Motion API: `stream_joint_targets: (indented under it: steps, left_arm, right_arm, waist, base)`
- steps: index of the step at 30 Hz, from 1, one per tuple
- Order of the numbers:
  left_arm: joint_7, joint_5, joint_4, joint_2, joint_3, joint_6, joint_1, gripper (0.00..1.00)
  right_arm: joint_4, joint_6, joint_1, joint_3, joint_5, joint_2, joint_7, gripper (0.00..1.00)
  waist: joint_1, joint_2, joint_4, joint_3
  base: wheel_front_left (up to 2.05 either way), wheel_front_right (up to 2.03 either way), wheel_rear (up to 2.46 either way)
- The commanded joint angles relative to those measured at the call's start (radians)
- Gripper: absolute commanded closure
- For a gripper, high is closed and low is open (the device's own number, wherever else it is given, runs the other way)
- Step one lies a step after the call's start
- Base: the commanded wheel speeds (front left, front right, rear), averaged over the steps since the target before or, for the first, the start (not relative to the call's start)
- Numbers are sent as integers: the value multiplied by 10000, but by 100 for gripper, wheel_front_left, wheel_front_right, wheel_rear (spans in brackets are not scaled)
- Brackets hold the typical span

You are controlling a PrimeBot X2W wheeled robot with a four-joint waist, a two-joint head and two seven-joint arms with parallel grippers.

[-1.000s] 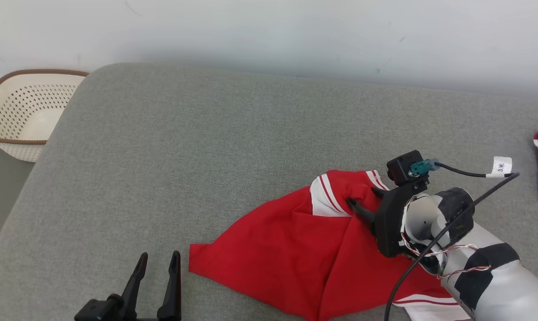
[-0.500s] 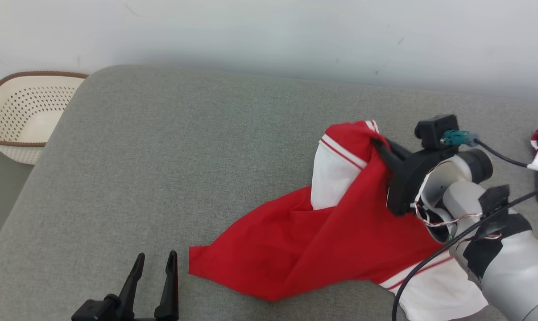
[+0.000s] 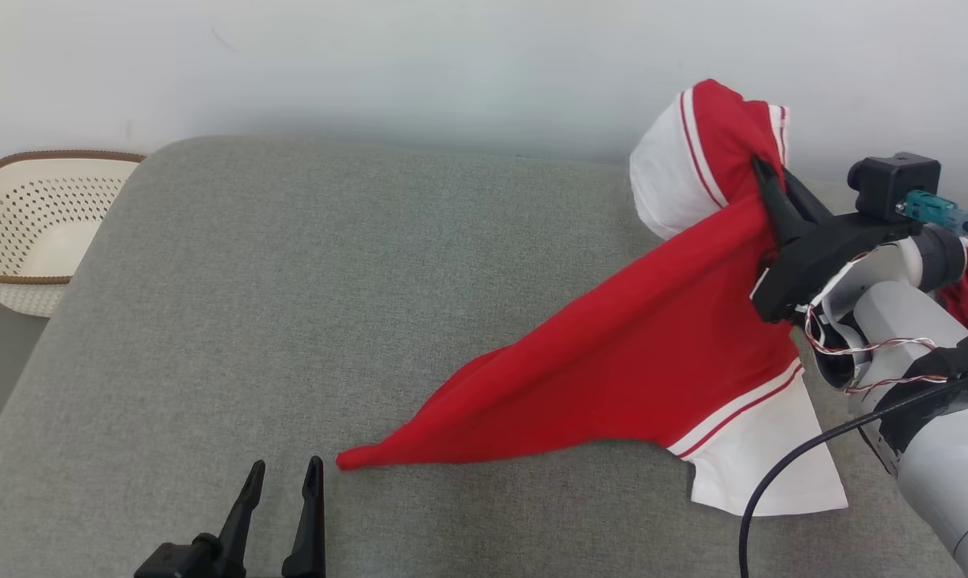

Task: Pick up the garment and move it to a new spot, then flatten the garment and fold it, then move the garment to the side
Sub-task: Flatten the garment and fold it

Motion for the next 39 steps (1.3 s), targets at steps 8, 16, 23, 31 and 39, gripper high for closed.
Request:
stream_joint_targets:
  steps: [8,16,23,31,39]
  left_arm:
    - [-31,-6,42,1,-71,-42,79,0]
    - [-31,-69,28,2,-219,-51,-81,0]
    - [-32,-178,17,2,-437,20,-138,0]
    - [-32,-132,-3,2,-366,56,-110,0]
    - [-32,-41,-4,3,-283,25,34,0]
  right_arm:
    - [1303,0,-453,-584,-139,220,-176,100]
    - [2012,0,-775,-1615,-842,267,-181,100]
    - [2317,0,-556,-2452,-1637,359,-184,0]
    - [1930,0,-176,-3275,-2579,415,-184,0]
    - [922,0,778,-3673,-2556,652,-184,0]
  waist:
    - [0,0,217,19]
    - [0,0,542,222]
    - [0,0,772,356]
    - [0,0,593,325]
    - [0,0,267,144]
  base:
    - [0,0,0]
    - [0,0,0]
    - [0,0,0]
    - [0,0,0]
    - [0,0,0]
